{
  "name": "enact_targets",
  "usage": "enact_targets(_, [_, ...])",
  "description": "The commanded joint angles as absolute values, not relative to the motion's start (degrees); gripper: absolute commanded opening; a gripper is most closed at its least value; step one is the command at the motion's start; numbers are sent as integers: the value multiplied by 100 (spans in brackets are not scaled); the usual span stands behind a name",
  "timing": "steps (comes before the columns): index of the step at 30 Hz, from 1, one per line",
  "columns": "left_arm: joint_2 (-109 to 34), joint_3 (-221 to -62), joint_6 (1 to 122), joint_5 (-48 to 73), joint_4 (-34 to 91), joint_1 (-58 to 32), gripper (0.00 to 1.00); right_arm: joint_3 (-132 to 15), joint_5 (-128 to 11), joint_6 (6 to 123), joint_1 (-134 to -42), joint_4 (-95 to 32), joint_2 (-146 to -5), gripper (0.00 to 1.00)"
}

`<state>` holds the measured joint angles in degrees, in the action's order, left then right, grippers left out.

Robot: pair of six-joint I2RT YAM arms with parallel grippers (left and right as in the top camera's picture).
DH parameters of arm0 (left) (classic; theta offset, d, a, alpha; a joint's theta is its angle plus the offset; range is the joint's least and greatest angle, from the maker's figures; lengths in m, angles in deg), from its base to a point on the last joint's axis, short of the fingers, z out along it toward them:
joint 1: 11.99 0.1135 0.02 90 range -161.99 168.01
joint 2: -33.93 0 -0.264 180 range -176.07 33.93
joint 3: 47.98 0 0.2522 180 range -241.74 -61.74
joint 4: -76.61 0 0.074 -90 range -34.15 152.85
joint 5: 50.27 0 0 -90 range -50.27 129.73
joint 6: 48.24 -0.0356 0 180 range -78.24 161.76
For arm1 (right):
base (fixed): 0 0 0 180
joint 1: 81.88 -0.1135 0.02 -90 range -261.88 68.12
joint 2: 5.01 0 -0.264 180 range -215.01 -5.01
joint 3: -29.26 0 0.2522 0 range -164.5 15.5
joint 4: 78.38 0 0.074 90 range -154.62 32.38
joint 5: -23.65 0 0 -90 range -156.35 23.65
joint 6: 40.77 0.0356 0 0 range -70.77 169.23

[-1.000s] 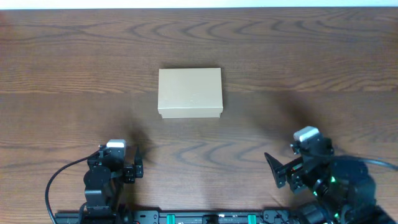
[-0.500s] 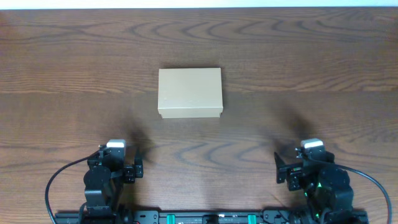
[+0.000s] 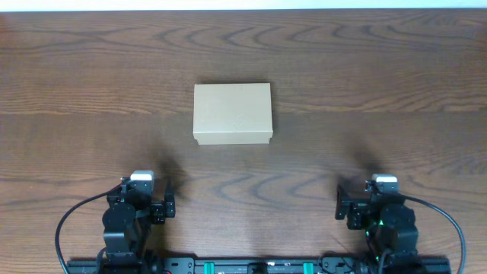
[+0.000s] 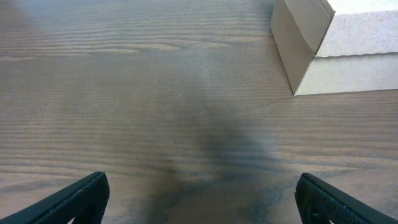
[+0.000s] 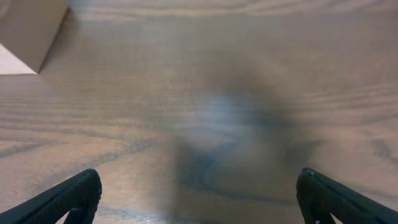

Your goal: Pack container

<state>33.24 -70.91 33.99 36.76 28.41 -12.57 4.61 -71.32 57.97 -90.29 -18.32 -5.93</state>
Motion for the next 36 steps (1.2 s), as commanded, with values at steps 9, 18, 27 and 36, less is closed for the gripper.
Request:
enact_targets(9, [3372,-7058,3316,3738,2852,-1229,95,546,-7191,5585,-8956,-1862,-532,99])
enact_targets(18, [3372,-7058,3316,3738,2848,-1229,96,544,-7194,5585,-8956,-1878,-532,99])
enact_targets(27, [3372,-7058,3316,3738,2846,-1229,96,544,-7194,5585,-8956,-1878,-532,99])
enact_targets(36, [3372,-7058,3316,3738,2846,-1229,96,544,-7194,5585,-8956,-1878,-532,99])
